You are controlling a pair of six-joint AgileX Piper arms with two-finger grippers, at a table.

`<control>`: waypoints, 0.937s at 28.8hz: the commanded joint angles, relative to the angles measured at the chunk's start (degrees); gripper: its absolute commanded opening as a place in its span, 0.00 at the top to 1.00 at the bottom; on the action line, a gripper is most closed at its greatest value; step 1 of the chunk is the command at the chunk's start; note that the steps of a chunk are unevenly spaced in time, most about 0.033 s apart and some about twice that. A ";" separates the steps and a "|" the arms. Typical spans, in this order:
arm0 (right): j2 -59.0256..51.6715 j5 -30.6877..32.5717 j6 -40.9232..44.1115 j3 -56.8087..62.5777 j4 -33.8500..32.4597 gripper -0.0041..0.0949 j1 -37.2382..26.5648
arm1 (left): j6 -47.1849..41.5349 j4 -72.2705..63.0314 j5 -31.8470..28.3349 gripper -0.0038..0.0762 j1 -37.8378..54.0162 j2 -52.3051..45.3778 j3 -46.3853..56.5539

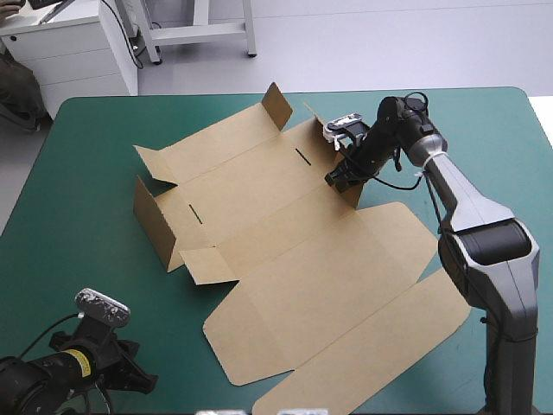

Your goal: Fold the box

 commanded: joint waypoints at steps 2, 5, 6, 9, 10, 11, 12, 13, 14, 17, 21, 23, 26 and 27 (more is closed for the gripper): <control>-3.70 -2.15 -1.04 -1.86 1.02 0.98 -0.02 | 0.09 0.05 -2.05 0.96 -0.06 0.21 -1.24; -3.70 -2.61 -2.02 -1.97 1.02 0.98 -0.02 | 0.09 0.05 -2.05 0.96 -0.06 0.21 -1.24; -3.70 -2.61 -2.59 -1.97 1.02 0.98 -0.02 | 0.09 0.05 -2.05 0.96 -0.06 0.21 -1.24; -3.70 -2.21 -4.71 -3.48 1.02 0.98 0.06 | 0.09 0.05 -2.17 0.96 -0.06 0.21 -1.24; -3.70 -2.05 -5.31 -4.36 1.02 0.98 0.06 | 0.09 0.05 -2.17 0.96 -0.06 0.21 -1.24; -3.70 -1.74 -5.88 -5.48 1.02 0.98 0.06 | 0.09 0.05 -2.28 0.96 -0.06 0.21 -1.24; -3.70 -1.57 -6.50 -6.52 1.02 0.98 0.06 | 0.09 0.05 -2.51 0.96 -0.06 0.21 -1.36; -3.70 -1.49 -7.19 -7.82 1.15 0.98 0.06 | 0.09 0.05 -2.37 0.96 -0.06 0.21 -1.78; -3.70 -0.99 -8.33 -9.28 1.41 0.98 0.10 | 0.09 0.05 -2.37 0.96 -0.06 0.21 -2.37; -3.70 -0.01 -10.55 -13.33 1.57 0.98 0.56 | 0.09 0.05 -2.01 0.96 -0.06 0.21 -4.75; -3.70 0.60 -15.76 -16.90 1.59 0.98 2.32 | 0.09 0.05 -2.12 0.96 -0.06 0.21 -9.86; -3.70 0.49 -20.10 -17.53 1.46 0.98 3.48 | 0.09 0.05 -2.12 0.96 -0.06 0.21 -12.57; -3.70 -0.36 -29.97 -17.94 1.46 0.98 6.09 | 0.09 0.20 -1.91 0.96 -0.06 0.21 -18.62; -3.70 -0.55 -31.63 -17.94 1.46 0.98 6.78 | 0.09 0.34 -1.91 0.96 -0.06 0.21 -19.78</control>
